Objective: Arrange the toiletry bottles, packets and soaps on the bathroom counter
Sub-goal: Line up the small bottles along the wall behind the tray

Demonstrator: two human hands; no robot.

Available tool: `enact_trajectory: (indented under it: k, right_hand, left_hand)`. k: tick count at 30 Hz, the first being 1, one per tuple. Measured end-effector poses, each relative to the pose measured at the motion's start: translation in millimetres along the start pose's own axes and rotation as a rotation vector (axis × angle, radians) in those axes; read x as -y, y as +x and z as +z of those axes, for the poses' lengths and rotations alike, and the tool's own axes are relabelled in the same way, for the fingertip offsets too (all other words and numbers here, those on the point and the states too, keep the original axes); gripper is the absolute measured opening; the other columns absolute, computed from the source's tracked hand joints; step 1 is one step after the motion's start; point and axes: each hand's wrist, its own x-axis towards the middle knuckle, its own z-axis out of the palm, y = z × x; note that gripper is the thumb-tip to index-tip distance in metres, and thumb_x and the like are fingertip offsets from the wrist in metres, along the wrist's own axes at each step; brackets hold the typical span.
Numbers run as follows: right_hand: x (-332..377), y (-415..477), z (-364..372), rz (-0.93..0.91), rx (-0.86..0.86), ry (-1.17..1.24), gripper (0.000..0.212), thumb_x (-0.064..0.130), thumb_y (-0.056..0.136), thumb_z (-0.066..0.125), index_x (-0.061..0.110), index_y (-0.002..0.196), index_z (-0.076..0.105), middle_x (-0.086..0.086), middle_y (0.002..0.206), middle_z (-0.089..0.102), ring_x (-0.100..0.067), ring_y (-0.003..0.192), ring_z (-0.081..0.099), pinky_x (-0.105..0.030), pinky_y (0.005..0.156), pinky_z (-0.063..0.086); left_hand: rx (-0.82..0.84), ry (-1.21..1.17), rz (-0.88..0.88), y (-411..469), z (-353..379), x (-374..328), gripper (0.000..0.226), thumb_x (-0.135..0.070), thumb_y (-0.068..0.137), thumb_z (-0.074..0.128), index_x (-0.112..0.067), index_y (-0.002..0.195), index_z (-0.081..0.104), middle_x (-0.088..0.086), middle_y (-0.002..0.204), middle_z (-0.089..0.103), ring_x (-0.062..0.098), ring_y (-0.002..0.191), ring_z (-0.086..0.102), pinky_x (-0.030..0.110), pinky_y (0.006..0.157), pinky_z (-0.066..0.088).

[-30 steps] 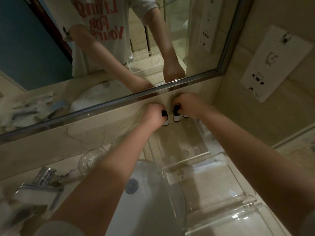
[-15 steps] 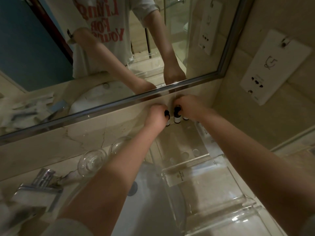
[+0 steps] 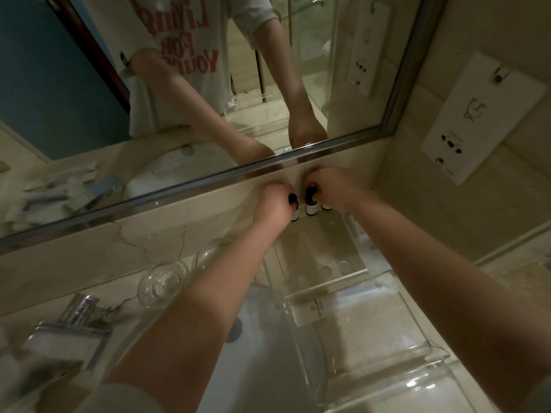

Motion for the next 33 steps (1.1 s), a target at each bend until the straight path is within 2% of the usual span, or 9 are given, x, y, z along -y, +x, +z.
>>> enact_trajectory:
  k: [7, 13, 15, 19, 22, 25, 29, 33]
  right_hand:
    - [1.5, -3.6, -1.2, -0.006, 0.014, 0.038, 0.028, 0.016, 0.083, 0.061, 0.023, 0.111, 0.064, -0.004, 0.109, 0.067, -0.025, 0.095, 0.062, -0.043, 0.081, 0.055]
    - [9.8, -18.6, -8.7, 0.059, -0.049, 0.004, 0.035, 0.023, 0.086, 0.059, 0.02, 0.12, 0.057, -0.003, 0.128, 0.054, -0.025, 0.103, 0.057, -0.038, 0.08, 0.052]
    - [17.1, -29.0, -11.9, 0.088, -0.057, -0.036, 0.033, 0.028, 0.087, 0.056, 0.02, 0.119, 0.058, -0.004, 0.123, 0.054, -0.025, 0.098, 0.057, -0.038, 0.076, 0.052]
    - [39.7, -58.0, -16.5, 0.046, -0.15, -0.122, 0.024, 0.025, 0.087, 0.053, 0.014, 0.107, 0.06, -0.007, 0.1, 0.058, -0.025, 0.084, 0.055, -0.033, 0.063, 0.049]
    - [60.5, -82.7, -21.2, 0.057, -0.181, -0.127, 0.032, 0.029, 0.086, 0.055, 0.017, 0.116, 0.057, -0.005, 0.105, 0.06, -0.025, 0.092, 0.057, -0.037, 0.069, 0.053]
    - [84.8, -107.6, -26.0, 0.045, -0.169, -0.116, 0.041, 0.037, 0.087, 0.055, 0.02, 0.125, 0.054, -0.004, 0.117, 0.06, -0.026, 0.104, 0.056, -0.04, 0.077, 0.053]
    - [126.6, -140.6, -28.3, 0.001, -0.186, -0.136, 0.043, 0.039, 0.088, 0.054, 0.019, 0.126, 0.054, -0.005, 0.119, 0.06, -0.027, 0.105, 0.056, -0.037, 0.079, 0.051]
    - [181.1, -167.3, -23.1, -0.048, -0.187, -0.109, 0.044, 0.039, 0.089, 0.054, 0.021, 0.129, 0.052, -0.003, 0.122, 0.06, -0.025, 0.108, 0.057, -0.038, 0.083, 0.05]
  left_hand:
    - [-0.024, 0.015, 0.004, -8.5, -6.3, -2.3, 0.018, -0.017, 0.085, 0.058, -0.003, 0.094, 0.066, 0.018, 0.097, 0.065, 0.032, 0.091, 0.061, 0.032, 0.073, 0.047]
    - [-0.038, 0.134, 0.003, -27.4, -25.5, -1.8, 0.037, -0.026, 0.087, 0.061, -0.005, 0.117, 0.058, 0.015, 0.117, 0.061, 0.031, 0.107, 0.058, 0.037, 0.085, 0.051]
    - [-0.028, 0.204, -0.002, -38.8, -34.6, -1.3, 0.04, -0.028, 0.088, 0.06, -0.008, 0.123, 0.055, 0.014, 0.12, 0.058, 0.03, 0.109, 0.057, 0.037, 0.083, 0.05]
    - [-0.045, 0.285, 0.01, -70.1, -53.8, 3.2, 0.041, -0.033, 0.088, 0.058, -0.009, 0.121, 0.054, 0.013, 0.117, 0.057, 0.03, 0.106, 0.057, 0.037, 0.08, 0.049]
    - [-0.065, 0.316, 0.004, -100.4, -68.4, 8.5, 0.038, -0.034, 0.088, 0.057, -0.009, 0.117, 0.056, 0.011, 0.115, 0.058, 0.03, 0.108, 0.056, 0.037, 0.082, 0.048]
    - [-0.073, 0.331, -0.016, -135.8, -82.4, 15.6, 0.042, -0.035, 0.088, 0.056, -0.01, 0.121, 0.055, 0.011, 0.118, 0.057, 0.03, 0.111, 0.054, 0.038, 0.085, 0.047]
    - [-0.083, 0.325, -0.041, -183.7, -101.2, 33.3, 0.045, -0.037, 0.088, 0.054, -0.01, 0.124, 0.054, 0.013, 0.124, 0.055, 0.031, 0.118, 0.05, 0.038, 0.091, 0.044]
    - [-0.113, 0.296, -0.065, -231.7, -118.0, 64.2, 0.043, -0.037, 0.087, 0.054, -0.008, 0.119, 0.056, 0.014, 0.121, 0.057, 0.032, 0.114, 0.052, 0.037, 0.088, 0.045]
